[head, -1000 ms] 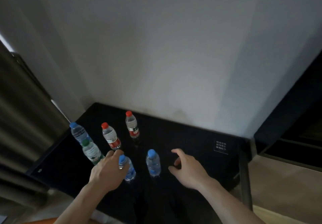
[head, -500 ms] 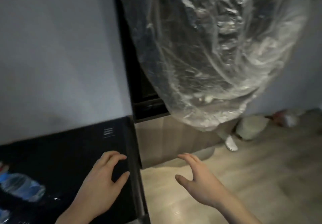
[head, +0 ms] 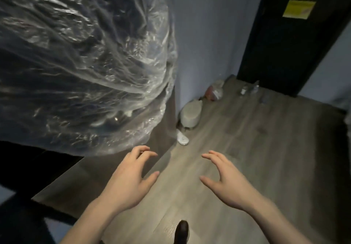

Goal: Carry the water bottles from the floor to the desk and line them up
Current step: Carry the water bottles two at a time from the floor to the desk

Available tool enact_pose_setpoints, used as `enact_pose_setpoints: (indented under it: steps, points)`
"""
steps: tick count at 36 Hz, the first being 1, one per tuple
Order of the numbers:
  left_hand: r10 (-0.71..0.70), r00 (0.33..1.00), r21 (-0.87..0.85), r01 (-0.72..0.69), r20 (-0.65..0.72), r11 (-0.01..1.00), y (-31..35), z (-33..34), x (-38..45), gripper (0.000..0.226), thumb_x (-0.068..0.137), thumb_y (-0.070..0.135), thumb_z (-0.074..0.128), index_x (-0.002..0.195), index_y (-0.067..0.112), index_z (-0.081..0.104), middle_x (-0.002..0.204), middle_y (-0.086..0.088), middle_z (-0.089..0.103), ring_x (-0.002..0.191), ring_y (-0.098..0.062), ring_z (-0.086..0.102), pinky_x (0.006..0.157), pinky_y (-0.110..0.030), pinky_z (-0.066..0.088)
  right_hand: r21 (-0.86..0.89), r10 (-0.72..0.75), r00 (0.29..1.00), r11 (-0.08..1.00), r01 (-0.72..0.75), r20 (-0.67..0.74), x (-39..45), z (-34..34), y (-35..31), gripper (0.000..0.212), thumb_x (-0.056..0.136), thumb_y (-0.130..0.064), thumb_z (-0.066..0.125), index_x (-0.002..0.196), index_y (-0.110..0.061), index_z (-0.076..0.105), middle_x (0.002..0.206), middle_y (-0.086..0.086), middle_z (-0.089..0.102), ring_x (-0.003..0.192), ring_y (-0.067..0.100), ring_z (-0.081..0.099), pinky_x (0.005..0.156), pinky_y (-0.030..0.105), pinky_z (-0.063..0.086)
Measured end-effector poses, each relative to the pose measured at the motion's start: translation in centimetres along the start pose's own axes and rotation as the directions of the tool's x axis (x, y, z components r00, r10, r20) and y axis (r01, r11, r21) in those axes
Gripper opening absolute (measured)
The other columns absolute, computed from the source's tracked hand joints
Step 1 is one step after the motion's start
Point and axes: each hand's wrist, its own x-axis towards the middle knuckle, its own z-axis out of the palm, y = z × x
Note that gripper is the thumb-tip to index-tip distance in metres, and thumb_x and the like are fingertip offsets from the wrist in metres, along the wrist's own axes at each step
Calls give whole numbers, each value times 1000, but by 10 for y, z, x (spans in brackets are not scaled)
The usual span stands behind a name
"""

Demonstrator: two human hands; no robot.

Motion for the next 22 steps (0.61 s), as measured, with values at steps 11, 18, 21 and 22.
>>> enact_pose_setpoints:
  steps: [11, 18, 21, 22]
  points:
    - [103, 989, -48, -99, 107, 994, 22, 31, 178, 41, 89, 52, 62, 128, 43, 49, 138, 26, 30, 86, -7, 48, 88, -18, 35, 8, 146, 981, 989, -146, -125, 107, -93, 70, 62, 93, -49, 67, 149, -37, 42, 163, -12, 29, 150, 10, 31, 123, 28, 25]
    - [296, 944, -62, -290, 146, 955, 71, 61, 306, 43, 88, 50, 63, 127, 36, 52, 139, 19, 35, 127, -6, 44, 105, -23, 37, 53, 283, 935, 959, -278, -212, 140, -154, 117, 62, 94, -44, 69, 149, -32, 44, 161, -9, 32, 149, 9, 33, 111, 9, 16]
    - [385, 908, -61, -380, 165, 923, 110, 77, 353, 44, 89, 53, 60, 129, 36, 51, 140, 18, 35, 128, -6, 44, 108, -25, 38, 59, 334, 911, 942, -330, -241, 149, -183, 148, 62, 94, -43, 69, 150, -29, 44, 162, -5, 33, 149, 10, 31, 110, 7, 13]
    - [405, 897, -58, -401, 178, 914, 123, 84, 368, 45, 89, 53, 59, 130, 36, 52, 141, 17, 34, 128, -7, 44, 108, -26, 38, 68, 350, 905, 937, -344, -244, 152, -192, 159, 63, 95, -45, 68, 150, -30, 43, 162, -5, 33, 149, 10, 31, 113, 10, 15]
